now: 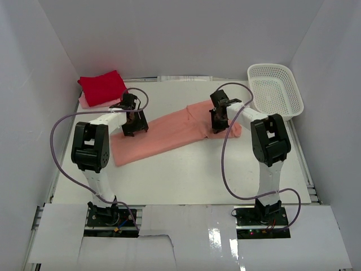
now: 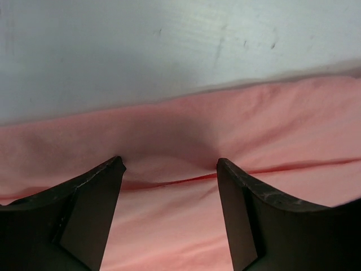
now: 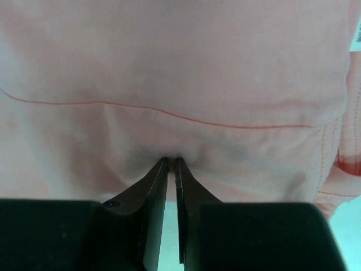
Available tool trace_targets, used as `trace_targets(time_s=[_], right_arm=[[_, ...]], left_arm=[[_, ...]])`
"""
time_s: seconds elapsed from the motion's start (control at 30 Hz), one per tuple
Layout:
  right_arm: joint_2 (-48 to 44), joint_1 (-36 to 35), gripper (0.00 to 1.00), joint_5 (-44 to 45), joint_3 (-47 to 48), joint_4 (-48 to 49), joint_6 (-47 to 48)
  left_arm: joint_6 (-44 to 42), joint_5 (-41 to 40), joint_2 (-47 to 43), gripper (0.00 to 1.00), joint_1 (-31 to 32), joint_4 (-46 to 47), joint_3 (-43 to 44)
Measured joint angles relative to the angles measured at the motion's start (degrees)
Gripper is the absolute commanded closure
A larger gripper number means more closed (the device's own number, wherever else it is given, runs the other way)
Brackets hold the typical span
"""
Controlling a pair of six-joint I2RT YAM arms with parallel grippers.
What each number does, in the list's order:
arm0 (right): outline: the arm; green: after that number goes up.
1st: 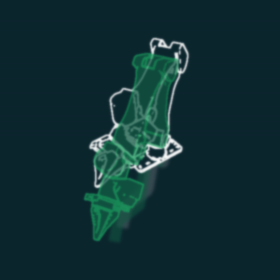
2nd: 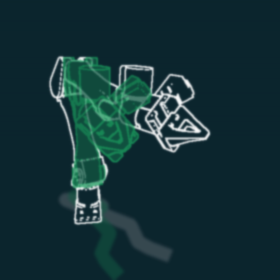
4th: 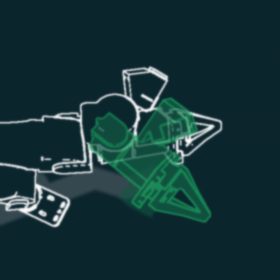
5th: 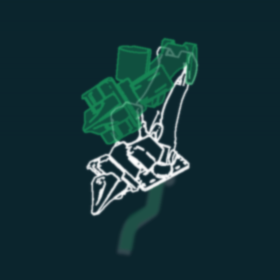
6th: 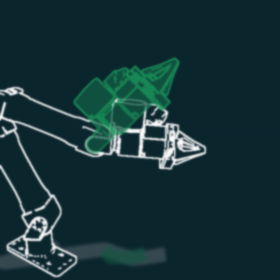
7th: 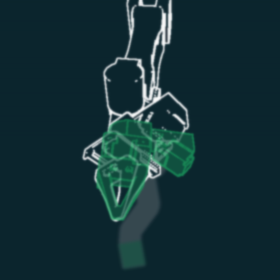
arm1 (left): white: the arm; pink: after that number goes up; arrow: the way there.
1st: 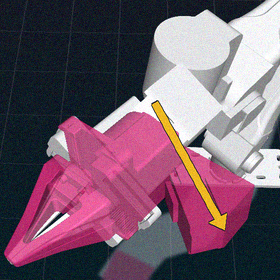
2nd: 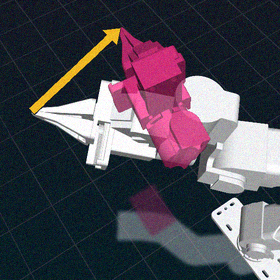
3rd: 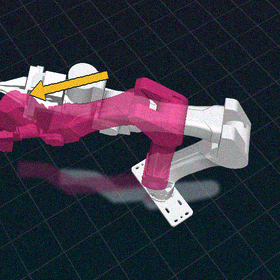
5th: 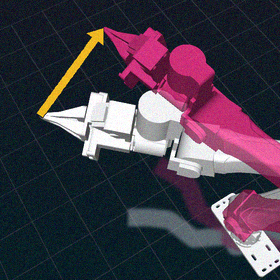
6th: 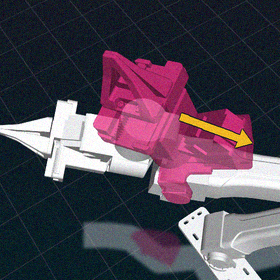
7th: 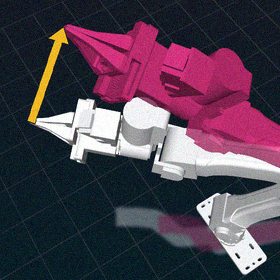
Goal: Fold and stack the t-shirts
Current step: Rotate the tshirt 90 degrees
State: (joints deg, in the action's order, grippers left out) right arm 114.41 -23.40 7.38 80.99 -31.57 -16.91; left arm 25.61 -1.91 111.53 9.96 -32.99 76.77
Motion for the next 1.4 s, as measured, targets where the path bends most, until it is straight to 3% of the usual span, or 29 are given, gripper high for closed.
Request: trace_targets(time_s=[0.2, 0.43, 0.67, 0.83, 1.07, 1.4], right_arm=[[9.1, 1.4, 0.82, -3.6, 13.5, -0.6, 3.1], [20.6, 3.5, 0.79, -9.3, 31.3, -1.0, 5.5], [29.3, 5.8, 0.72, -17.5, 45.0, -1.6, 5.4], [31.7, 7.3, 0.71, -23.4, 47.6, 0.5, 4.6], [34.3, 9.2, 0.70, -32.1, 48.5, 6.2, -0.2], [38.1, 8.4, 0.67, -37.4, 51.5, 13.2, -7.5]], left_arm=[[3.0, 2.8, -9.2, 0.20, -0.3, -0.7, -11.5], [9.3, 11.3, -21.5, 0.20, 0.0, -1.6, -25.8], [15.1, 16.7, -29.2, 0.19, 2.7, -1.0, -34.1], [20.6, 19.4, -34.1, 0.20, 6.4, 1.2, -39.4], [29.9, 21.4, -37.9, 0.19, 16.9, 5.6, -44.3], [40.3, 22.4, -32.6, 0.19, 30.5, 13.2, -43.3]])
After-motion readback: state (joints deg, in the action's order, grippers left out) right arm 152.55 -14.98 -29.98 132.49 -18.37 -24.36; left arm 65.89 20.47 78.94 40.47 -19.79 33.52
